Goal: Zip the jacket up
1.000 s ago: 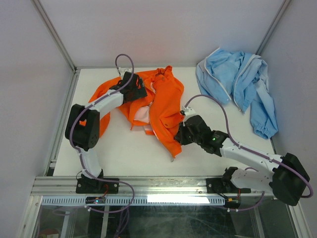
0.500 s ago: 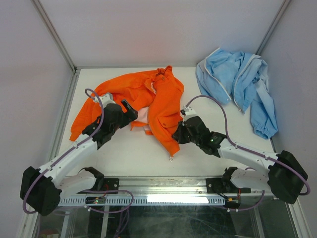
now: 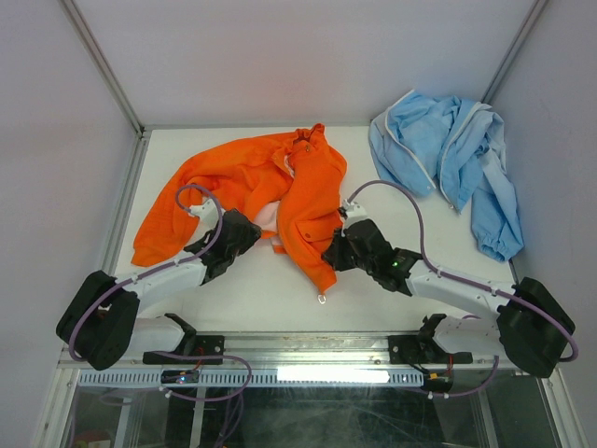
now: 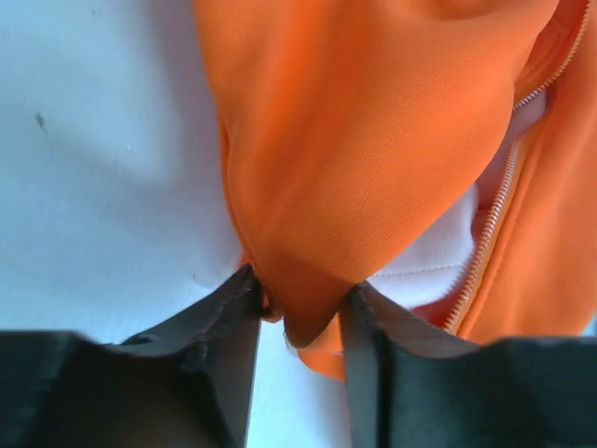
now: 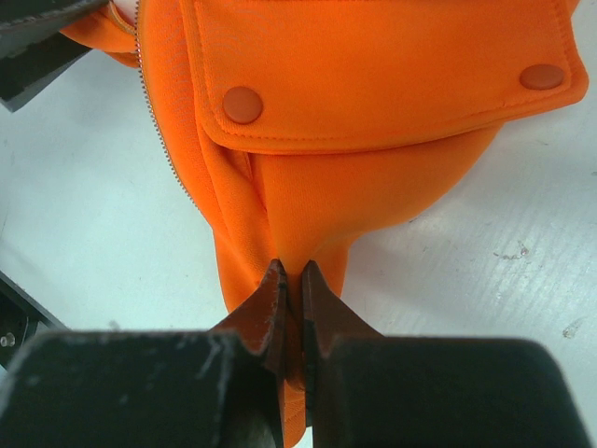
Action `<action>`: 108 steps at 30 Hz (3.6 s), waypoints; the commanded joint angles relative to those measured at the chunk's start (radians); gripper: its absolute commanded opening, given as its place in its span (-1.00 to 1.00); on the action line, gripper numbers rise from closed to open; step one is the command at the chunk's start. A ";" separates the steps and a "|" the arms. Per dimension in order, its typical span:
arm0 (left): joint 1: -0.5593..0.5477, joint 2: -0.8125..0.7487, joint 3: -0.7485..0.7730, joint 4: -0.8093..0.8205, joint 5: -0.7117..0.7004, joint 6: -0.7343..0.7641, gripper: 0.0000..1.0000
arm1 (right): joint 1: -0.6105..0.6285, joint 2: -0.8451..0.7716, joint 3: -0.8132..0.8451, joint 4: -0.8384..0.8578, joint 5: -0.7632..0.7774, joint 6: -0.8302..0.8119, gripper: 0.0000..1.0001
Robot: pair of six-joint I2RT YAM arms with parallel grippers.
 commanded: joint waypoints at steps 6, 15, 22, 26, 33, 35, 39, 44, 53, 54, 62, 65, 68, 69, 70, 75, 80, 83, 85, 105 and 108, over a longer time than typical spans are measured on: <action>-0.010 -0.067 0.389 -0.233 -0.224 0.364 -0.89 | -0.019 -0.050 0.173 -0.094 0.191 -0.101 -1.00; -0.009 -0.045 0.875 -0.898 -0.256 0.675 -0.81 | -0.065 -0.135 0.397 -0.404 0.201 -0.207 -1.00; -0.009 0.059 0.869 -1.000 0.015 0.754 -0.86 | -0.056 -0.150 0.342 -0.475 -0.086 -0.187 -1.00; -0.018 0.145 0.745 -0.904 0.200 0.742 -0.94 | -0.032 -0.084 0.251 -0.433 -0.166 -0.158 -0.95; -0.042 0.264 0.667 -0.880 0.115 0.730 -0.99 | -0.026 -0.029 0.164 -0.397 -0.011 -0.130 -0.98; -0.055 0.278 0.677 -0.874 0.192 0.729 -0.92 | -0.024 -0.013 0.185 -0.397 -0.073 -0.165 -0.84; -0.123 0.249 0.659 -0.761 0.364 0.733 -0.55 | -0.020 -0.009 0.218 -0.369 -0.157 -0.186 -0.42; -0.125 0.140 0.653 -0.639 0.495 0.701 -0.16 | -0.020 -0.068 0.250 -0.381 -0.098 -0.202 0.02; -0.032 0.077 0.755 -0.702 0.416 0.704 0.37 | -0.019 -0.154 0.254 -0.308 -0.125 -0.213 0.30; -0.013 0.091 0.780 -0.713 0.395 0.713 0.38 | -0.018 -0.138 0.247 -0.274 -0.158 -0.213 0.32; 0.055 0.408 1.011 -0.714 0.320 0.738 0.32 | -0.016 -0.002 0.193 -0.108 -0.181 -0.187 0.40; 0.066 0.538 1.095 -0.708 0.272 0.724 0.25 | -0.016 -0.002 0.166 -0.079 -0.178 -0.174 0.41; 0.085 0.643 1.166 -0.706 0.241 0.712 0.16 | -0.016 -0.019 0.145 -0.066 -0.179 -0.162 0.42; 0.089 0.672 1.187 -0.704 0.223 0.708 0.10 | -0.016 -0.024 0.138 -0.064 -0.177 -0.159 0.42; 0.094 0.695 1.208 -0.701 0.205 0.708 0.05 | -0.016 -0.027 0.130 -0.061 -0.176 -0.156 0.42; 0.105 0.810 1.335 -0.666 0.163 0.758 -0.39 | -0.016 -0.041 0.109 -0.061 -0.161 -0.151 0.42; 0.112 0.892 1.568 -0.648 0.105 0.828 -1.00 | -0.016 -0.039 0.109 -0.069 -0.143 -0.155 0.44; 0.117 0.933 1.700 -0.604 0.059 0.884 -1.00 | -0.016 -0.031 0.117 -0.073 -0.127 -0.159 0.44; 0.124 0.941 1.749 -0.536 0.037 0.911 -1.00 | -0.017 -0.025 0.122 -0.076 -0.104 -0.158 0.44; 0.121 0.431 1.116 -0.327 0.379 0.667 0.31 | -0.011 0.052 0.153 -0.121 -0.168 -0.178 0.46; 0.083 0.259 0.867 -0.327 0.344 0.600 0.34 | 0.000 0.086 0.175 -0.137 -0.175 -0.186 0.44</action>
